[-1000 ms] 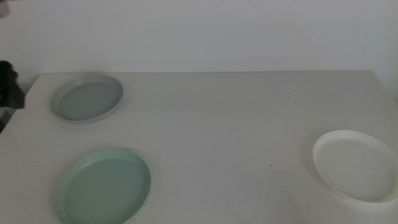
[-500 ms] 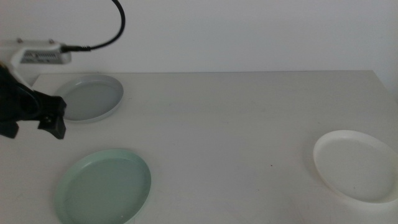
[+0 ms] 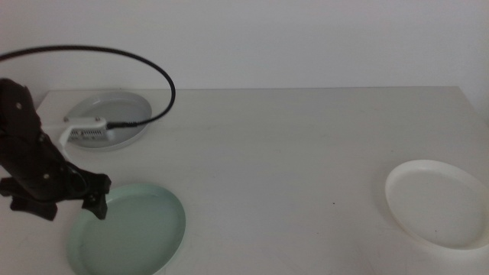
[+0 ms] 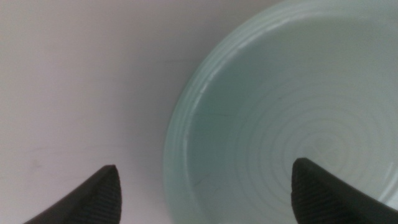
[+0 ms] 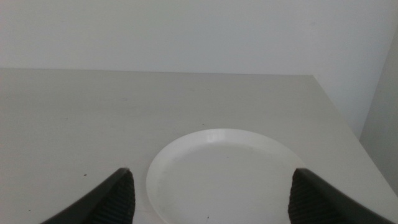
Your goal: Stack the three bowls on top of each other.
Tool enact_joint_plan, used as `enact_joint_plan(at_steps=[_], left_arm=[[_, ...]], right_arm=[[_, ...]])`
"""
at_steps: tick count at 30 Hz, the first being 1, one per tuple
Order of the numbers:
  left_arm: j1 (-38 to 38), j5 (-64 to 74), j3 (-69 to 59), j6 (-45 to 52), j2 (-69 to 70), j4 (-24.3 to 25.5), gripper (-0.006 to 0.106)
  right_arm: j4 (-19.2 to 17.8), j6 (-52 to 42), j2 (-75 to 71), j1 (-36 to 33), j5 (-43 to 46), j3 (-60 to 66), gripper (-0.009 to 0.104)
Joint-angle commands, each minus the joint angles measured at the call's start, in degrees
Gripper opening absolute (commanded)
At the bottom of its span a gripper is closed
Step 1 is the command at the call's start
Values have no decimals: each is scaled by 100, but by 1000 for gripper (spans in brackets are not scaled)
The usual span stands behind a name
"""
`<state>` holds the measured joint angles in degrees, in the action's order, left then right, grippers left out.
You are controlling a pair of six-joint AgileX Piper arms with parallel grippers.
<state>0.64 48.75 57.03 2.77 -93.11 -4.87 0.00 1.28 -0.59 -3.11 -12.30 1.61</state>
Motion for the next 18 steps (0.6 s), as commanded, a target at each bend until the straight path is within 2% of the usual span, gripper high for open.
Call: enact_joint_plan(at_steps=[1,15,18], left_arm=[[0,-189,52,39,13,-194,105],[0,-207,1,202,-756,-386,105],[0,-181,1,202,-839,-370,102]], right_arm=[[-54,-36,-150,5,464,-35,63],[-54,-36,-150,5,464,-35,63],[-54,-36,-150,5,464,-35,63]])
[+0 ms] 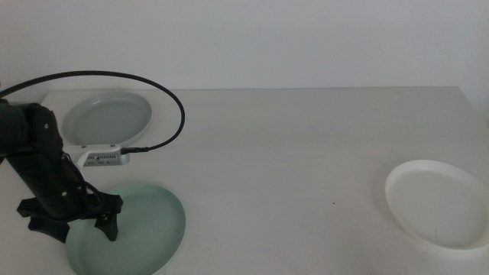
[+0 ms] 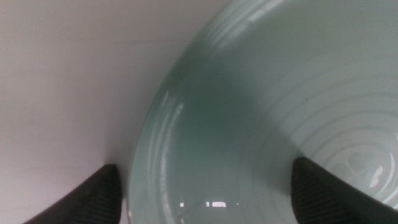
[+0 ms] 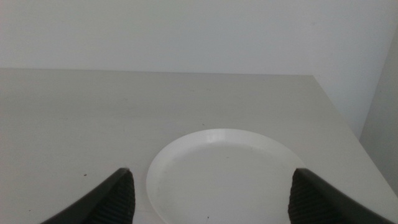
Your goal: Stack the three bowls on top of each other.
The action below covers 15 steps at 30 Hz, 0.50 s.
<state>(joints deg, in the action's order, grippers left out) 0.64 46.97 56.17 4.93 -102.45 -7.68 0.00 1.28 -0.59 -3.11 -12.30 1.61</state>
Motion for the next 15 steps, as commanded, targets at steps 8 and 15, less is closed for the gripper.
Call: enact_joint_plan(at_steps=[8,15], left_arm=[[0,13,87,-143,88,156,40],[0,46,99,-365,88,485,0]], right_arm=[[-54,-36,-150,5,464,-35,63],[-54,-36,-150,5,464,-35,63]])
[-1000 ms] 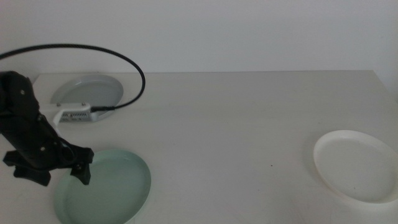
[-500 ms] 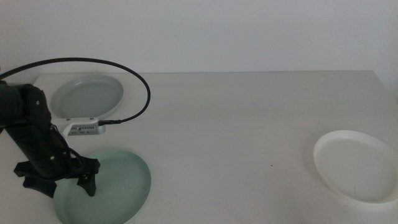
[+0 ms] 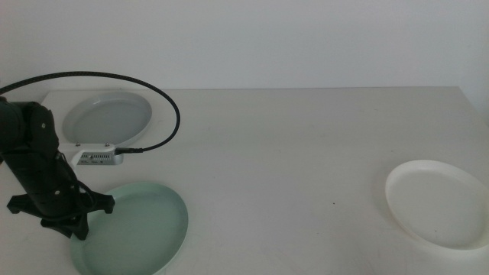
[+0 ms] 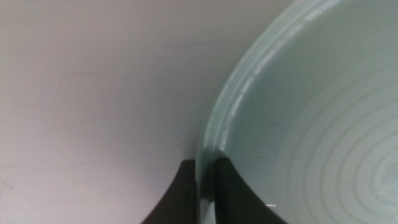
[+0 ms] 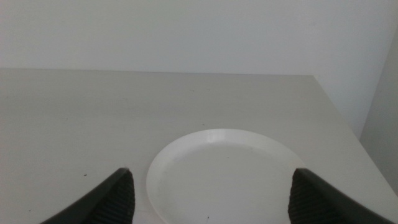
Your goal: Stack the three bowls on top of each other.
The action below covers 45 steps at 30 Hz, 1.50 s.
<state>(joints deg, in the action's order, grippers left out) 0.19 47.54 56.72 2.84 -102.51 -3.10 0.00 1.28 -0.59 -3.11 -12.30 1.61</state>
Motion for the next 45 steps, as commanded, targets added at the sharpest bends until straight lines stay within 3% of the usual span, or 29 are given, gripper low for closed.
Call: enact_joint_plan(at_steps=[1,4,8,16,26,38,45], left_arm=[[44,10,58,-156,104,35,0],[50,123,168,-168,231,-77,0],[110,241,580,-147,502,-639,0],[962,759,2300,-609,285,-666,0],[2039,1337,4633,-833,-1182,-834,0],[2158,982,5070,-674,-2217,-1367,0],[2158,937,5070,-661,-2378,-1398,5]], right_arm=[[-54,-36,-150,5,464,-35,63],[-54,-36,-150,5,464,-35,63],[-54,-36,-150,5,464,-35,63],[-54,-36,-150,5,464,-35,63],[-54,-36,-150,5,464,-35,63],[-54,-36,-150,5,464,-35,63],[-54,-36,-150,5,464,-35,63]])
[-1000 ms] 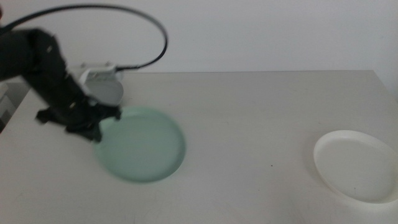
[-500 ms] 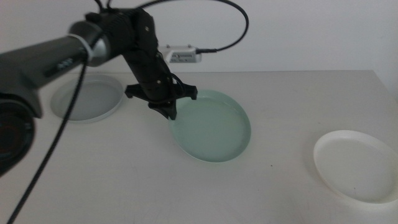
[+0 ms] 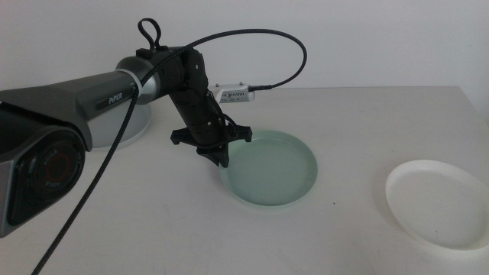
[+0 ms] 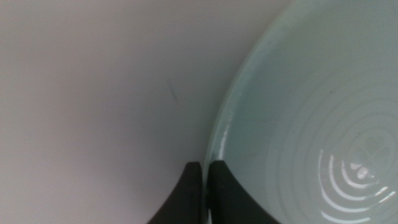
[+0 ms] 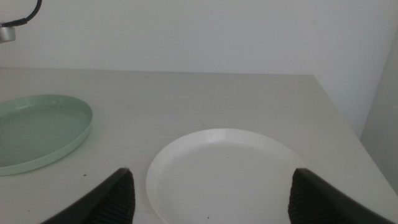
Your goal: Stack the three bowls on top of each other.
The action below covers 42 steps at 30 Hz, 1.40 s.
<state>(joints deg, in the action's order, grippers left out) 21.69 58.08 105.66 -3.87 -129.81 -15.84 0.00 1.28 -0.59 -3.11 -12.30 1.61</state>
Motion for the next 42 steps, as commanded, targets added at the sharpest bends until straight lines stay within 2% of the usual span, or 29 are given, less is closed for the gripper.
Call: enact_joint_plan(at_steps=[1,4,8,9,11,13,17,22,30,37,42], left_arm=[[9,-108,176,11,352,-102,9],[9,-104,176,92,352,-106,25],[9,-68,176,231,388,-190,62],[9,-68,176,387,427,-197,75],[-4,-95,176,615,517,-197,92],[-55,-60,176,644,659,-182,102],[-288,109,176,616,1114,-115,103],[-725,321,176,492,1673,422,103],[-2059,261,176,539,2017,545,105],[-2860,-585,176,895,1741,699,105],[-3122,-1443,176,1227,1345,662,105]], right_arm=[[-54,-36,-150,5,464,-35,63],[-54,-36,-150,5,464,-35,63],[-54,-36,-150,5,464,-35,63],[-54,-36,-150,5,464,-35,63],[-54,-36,-150,5,464,-35,63],[-54,-36,-150,5,464,-35,63],[-54,-36,-150,5,464,-35,63],[-54,-36,-150,5,464,-35,63],[-54,-36,-150,5,464,-35,63],[-54,-36,-150,5,464,-35,63],[-54,-36,-150,5,464,-35,63]])
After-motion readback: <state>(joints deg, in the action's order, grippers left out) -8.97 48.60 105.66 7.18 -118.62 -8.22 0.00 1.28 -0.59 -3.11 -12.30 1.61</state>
